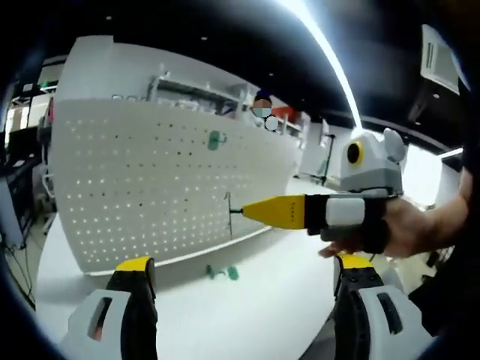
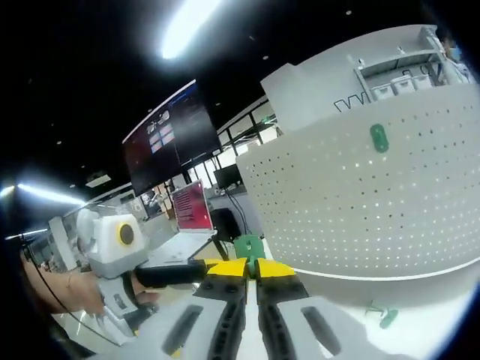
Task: Insert the hook assembly into the mounting plate slot until the hook locks in place.
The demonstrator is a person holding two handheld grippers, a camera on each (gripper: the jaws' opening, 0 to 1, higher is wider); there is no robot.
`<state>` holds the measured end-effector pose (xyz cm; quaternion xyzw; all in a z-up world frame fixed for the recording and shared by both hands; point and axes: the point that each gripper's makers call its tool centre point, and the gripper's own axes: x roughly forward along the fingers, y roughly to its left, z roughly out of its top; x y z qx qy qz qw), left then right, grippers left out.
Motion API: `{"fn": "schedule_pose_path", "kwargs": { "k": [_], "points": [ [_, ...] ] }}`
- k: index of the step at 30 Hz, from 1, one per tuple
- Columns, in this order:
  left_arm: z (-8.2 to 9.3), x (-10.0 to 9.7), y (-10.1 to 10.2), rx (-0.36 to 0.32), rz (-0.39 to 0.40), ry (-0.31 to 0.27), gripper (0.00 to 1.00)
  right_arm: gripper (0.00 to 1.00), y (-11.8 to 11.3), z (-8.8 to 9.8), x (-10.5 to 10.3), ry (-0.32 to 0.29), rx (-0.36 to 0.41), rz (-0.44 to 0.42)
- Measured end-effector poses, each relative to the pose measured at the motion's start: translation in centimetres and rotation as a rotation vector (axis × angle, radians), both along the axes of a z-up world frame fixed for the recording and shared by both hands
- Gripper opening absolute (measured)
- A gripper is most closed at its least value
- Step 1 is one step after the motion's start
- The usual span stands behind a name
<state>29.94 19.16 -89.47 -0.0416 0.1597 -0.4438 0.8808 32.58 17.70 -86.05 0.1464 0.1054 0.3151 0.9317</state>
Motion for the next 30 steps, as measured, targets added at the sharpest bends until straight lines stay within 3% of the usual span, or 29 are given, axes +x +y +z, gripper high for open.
{"fn": "schedule_pose_path", "kwargs": {
  "k": [9, 11, 14, 30],
  "points": [
    [-0.4, 0.6, 1.2, -0.013, 0.056, 0.028, 0.98, 0.0, -0.4, 1.0, 1.7, -0.058, 0.005, -0.086],
    [-0.6, 0.6, 1.4, -0.006, 0.055, 0.035, 0.96, 0.0, -1.3, 2.0, 2.2, -0.114, 0.005, -0.148],
    [-0.5, 0.8, 1.7, 0.002, 0.069, 0.022, 0.96, 0.0, -1.6, 2.6, 2.6, -0.146, -0.004, -0.175],
    [-1.2, 1.3, 2.3, -0.025, 0.092, 0.062, 0.95, 0.0, -5.5, 2.9, 6.6, -0.168, -0.021, -0.298]
  ]
}}
